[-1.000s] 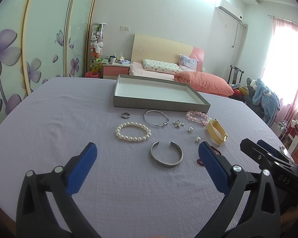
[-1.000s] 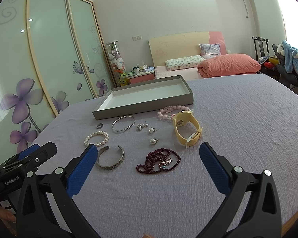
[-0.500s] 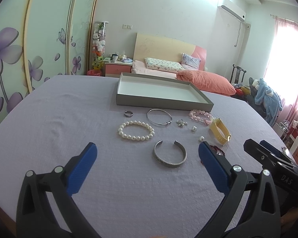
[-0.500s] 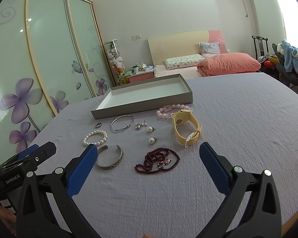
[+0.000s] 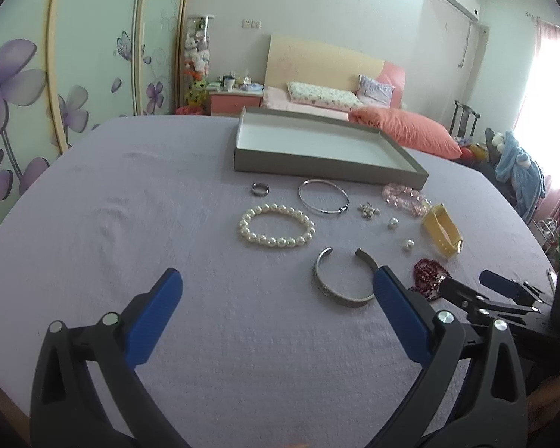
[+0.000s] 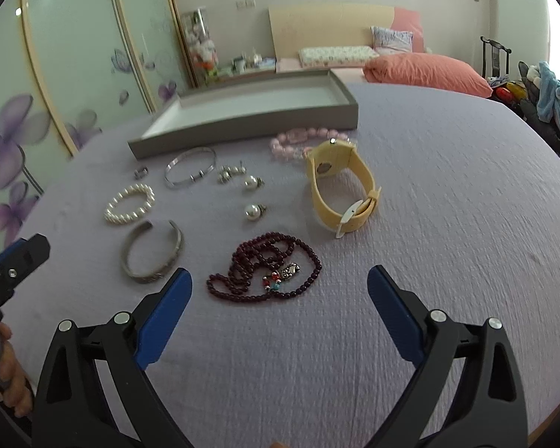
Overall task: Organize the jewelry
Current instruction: 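Grasp the dark red bead necklace with the right gripper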
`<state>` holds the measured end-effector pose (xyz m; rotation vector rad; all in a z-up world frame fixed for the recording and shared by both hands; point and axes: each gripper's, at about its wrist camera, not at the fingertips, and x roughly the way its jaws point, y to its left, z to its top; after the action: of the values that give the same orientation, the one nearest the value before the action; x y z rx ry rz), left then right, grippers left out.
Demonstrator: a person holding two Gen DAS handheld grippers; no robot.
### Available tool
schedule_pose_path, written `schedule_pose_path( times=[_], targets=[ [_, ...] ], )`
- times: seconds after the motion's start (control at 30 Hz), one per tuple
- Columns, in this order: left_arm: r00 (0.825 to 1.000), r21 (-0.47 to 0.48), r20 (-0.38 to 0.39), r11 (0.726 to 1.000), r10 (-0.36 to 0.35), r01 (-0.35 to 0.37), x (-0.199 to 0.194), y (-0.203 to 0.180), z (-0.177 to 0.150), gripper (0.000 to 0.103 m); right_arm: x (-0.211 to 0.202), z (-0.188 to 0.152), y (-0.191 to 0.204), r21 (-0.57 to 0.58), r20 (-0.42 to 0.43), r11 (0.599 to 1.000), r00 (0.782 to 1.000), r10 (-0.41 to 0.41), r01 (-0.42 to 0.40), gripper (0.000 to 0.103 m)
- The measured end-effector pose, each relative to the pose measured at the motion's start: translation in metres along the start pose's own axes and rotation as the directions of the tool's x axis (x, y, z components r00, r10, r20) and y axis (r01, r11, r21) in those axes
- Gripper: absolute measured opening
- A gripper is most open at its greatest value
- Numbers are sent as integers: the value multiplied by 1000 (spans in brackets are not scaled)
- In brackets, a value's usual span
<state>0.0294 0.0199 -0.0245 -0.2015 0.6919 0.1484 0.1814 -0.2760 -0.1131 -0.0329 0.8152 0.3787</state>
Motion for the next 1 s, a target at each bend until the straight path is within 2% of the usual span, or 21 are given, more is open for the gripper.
schedule_pose_path(
  times=[0.2,0.33,0.43,0.53,0.6,0.67,0.7,0.87,1.0],
  targets=[
    [999,25,-39,1000,-18,19,7,-5,1,101,22,0,4,-33,-82,999,996,-40,37,82],
    [999,35,-49,999,-21,23,8,-8,1,101,26,3,9,-65,-81,996,995,-65,60,75],
    [998,45,-54,999,-18,21,11,-11,2,101,28,4,11,-82,-73,995,995,-62,56,66],
    [998,58,-63,998,-11,15,13,-15,1,101,25,5,10,-86,-65,995,997,-49,43,49],
    [997,63,-73,998,-11,15,16,-18,0,101,25,6,8,-80,-60,996,997,-43,38,26],
    [997,68,-82,998,-13,19,20,-21,0,101,24,6,3,-61,-58,998,998,-26,22,12],
    [996,71,-89,997,-13,20,22,-24,0,101,24,6,2,-53,-57,999,998,-13,10,9],
    [992,81,-123,996,-17,27,32,-35,-1,101,18,2,-9,-18,-46,998,997,56,-57,8],
    [989,96,-147,995,-13,27,41,-48,-2,101,0,2,-20,10,0,995,995,95,-95,8]
  ],
)
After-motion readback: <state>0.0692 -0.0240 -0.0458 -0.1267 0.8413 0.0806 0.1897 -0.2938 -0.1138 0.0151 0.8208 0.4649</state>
